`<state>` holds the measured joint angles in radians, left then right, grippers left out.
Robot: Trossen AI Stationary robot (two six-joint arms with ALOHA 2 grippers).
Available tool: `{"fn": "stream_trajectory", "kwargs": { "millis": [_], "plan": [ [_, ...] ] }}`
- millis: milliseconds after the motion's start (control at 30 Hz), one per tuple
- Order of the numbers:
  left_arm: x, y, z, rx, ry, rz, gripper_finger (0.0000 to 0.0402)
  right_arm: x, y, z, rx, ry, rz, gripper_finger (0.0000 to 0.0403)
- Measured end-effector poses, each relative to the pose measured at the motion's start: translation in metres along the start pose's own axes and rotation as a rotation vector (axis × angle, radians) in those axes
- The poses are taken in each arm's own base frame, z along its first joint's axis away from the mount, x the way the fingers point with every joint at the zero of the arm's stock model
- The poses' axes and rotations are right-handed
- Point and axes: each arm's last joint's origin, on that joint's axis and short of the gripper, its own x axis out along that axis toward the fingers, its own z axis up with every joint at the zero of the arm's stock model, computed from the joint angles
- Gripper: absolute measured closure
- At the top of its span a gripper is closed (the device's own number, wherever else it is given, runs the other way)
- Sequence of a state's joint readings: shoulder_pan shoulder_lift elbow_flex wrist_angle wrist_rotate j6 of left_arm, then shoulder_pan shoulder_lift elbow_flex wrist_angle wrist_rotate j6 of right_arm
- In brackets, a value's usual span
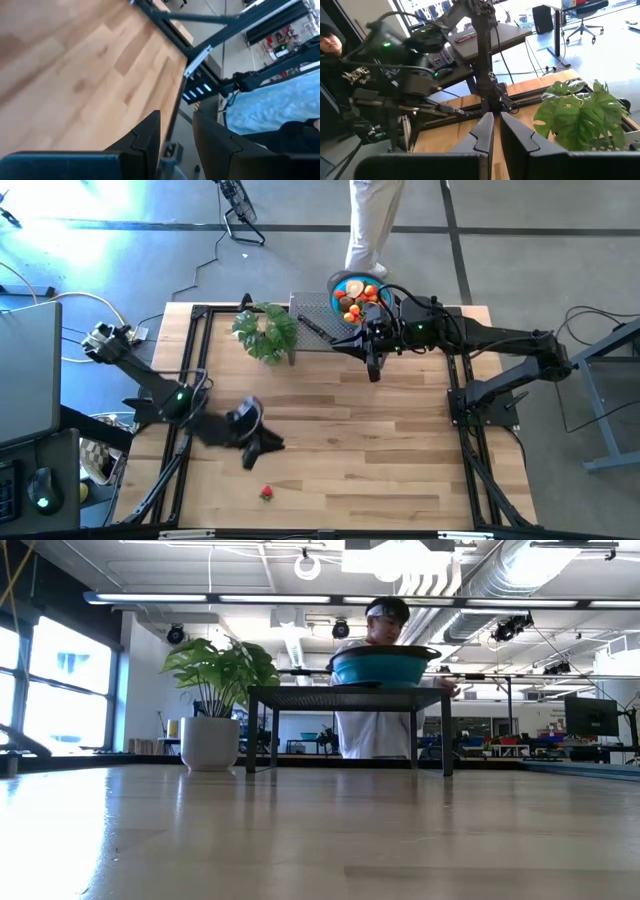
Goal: Pick & Place Fruit
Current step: Put the red strawberry in the blue bowl on the shelf
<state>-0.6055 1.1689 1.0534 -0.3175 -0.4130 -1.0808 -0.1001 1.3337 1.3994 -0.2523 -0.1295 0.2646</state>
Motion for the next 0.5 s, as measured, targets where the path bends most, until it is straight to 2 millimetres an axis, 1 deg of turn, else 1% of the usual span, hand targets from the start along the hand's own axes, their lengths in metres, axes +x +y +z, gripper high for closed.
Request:
{"fn": "stream_trajectory", "kwargs": {
  "millis": [267,367,500],
  "plan": [
    [-0.009,-0.016,-0.057,-0.113,0.037,0.022,0.0291,0.008,-0.002,-0.005,0.07,0.025,-0.005,0.038],
    [-0.01,-0.019,-0.073,-0.134,0.057,0.028,0.0291,0.009,-0.002,-0.006,0.093,0.033,-0.008,0.038],
    [-0.008,-0.02,-0.089,-0.207,0.045,0.05,0.0291,0.009,-0.002,-0.006,0.094,0.034,-0.007,0.038]
  ]
}}
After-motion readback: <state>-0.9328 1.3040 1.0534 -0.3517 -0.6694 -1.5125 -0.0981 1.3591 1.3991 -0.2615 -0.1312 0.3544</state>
